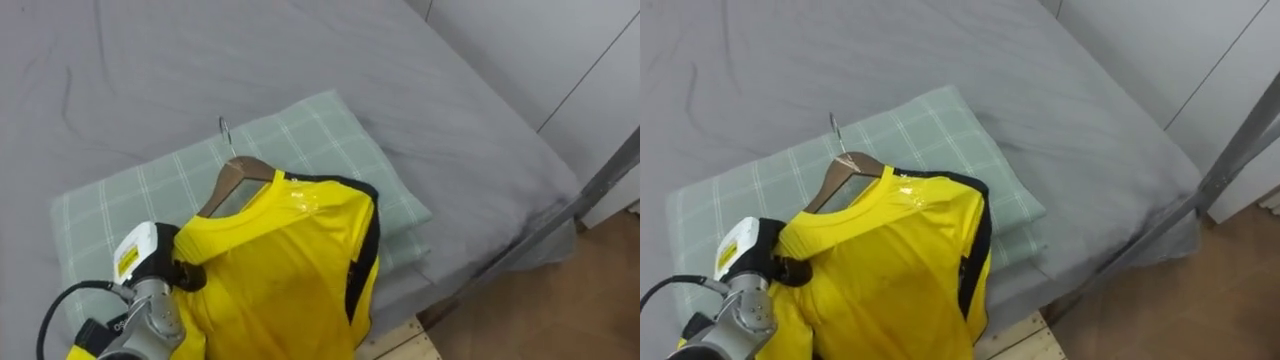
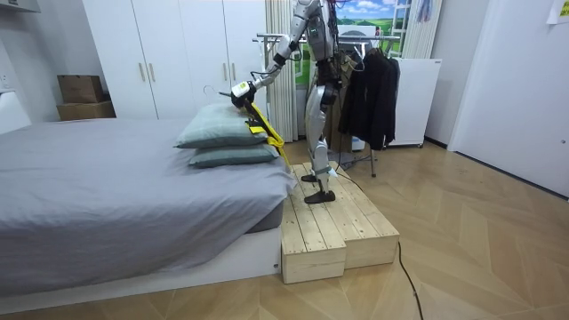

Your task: Hang clothes

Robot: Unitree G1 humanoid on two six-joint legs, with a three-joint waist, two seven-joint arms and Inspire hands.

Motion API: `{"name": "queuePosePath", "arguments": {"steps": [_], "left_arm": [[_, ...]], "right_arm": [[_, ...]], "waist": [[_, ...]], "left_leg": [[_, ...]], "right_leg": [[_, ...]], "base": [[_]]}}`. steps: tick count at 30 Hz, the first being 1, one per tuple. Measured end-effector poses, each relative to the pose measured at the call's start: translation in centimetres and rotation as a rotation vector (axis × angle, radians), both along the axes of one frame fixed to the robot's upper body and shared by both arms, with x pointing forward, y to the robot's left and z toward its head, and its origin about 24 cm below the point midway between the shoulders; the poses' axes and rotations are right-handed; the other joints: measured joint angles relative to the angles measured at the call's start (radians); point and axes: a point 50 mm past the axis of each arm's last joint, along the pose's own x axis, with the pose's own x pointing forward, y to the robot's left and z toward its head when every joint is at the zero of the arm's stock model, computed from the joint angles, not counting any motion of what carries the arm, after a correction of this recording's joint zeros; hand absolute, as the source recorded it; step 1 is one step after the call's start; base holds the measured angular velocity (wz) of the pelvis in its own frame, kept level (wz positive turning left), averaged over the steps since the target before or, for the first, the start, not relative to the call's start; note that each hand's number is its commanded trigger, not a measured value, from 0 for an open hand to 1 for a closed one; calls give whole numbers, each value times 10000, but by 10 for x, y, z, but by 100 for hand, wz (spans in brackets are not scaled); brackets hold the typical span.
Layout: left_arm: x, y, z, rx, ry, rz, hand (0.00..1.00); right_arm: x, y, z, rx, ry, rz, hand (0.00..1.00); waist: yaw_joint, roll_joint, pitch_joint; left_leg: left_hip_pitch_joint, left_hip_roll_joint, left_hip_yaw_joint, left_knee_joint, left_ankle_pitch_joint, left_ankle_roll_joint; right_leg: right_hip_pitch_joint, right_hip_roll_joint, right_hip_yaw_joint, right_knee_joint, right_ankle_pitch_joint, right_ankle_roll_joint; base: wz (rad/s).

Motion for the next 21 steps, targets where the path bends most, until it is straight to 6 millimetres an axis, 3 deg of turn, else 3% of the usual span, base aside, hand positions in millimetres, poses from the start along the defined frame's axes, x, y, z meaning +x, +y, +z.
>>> {"name": "queuePosePath", "arguments": {"steps": [6,9,13,17,21], "left_arm": [[14,-12,26,-58,-2226,-218,100],[13,-19,36,-121,-3257,-443,100],[-1,-24,32,-357,-3606,-679,100],[-8,-22,29,-219,-3565,-717,100],[-15,-25,40,66,-4390,-934,100]], "right_arm": [[-12,-5,-2,-53,168,-413,0],[-16,-7,-3,-172,240,-559,0],[-28,-10,-5,-152,443,-1030,0],[-39,-11,-7,-122,662,-1271,0],[-46,-12,-8,-139,796,-1448,0]], "waist": [[296,96,-26],[429,129,-167],[566,136,-365],[797,104,-414],[832,100,-466]], "left_leg": [[609,-59,-39,-320,55,-31],[951,-72,-188,-462,60,-39],[1734,-128,-463,-859,99,-104],[2210,-179,-644,-1039,116,-129],[2404,-203,-820,-1106,125,-145]], "right_leg": [[592,-15,-80,-233,-4,8],[1101,-5,-234,-573,-3,7],[2071,-8,-523,-1019,-4,8],[2672,-14,-715,-1277,-4,8],[2986,-19,-903,-1424,-11,19]], "base": [[3],[15],[21],[14],[14]]}}
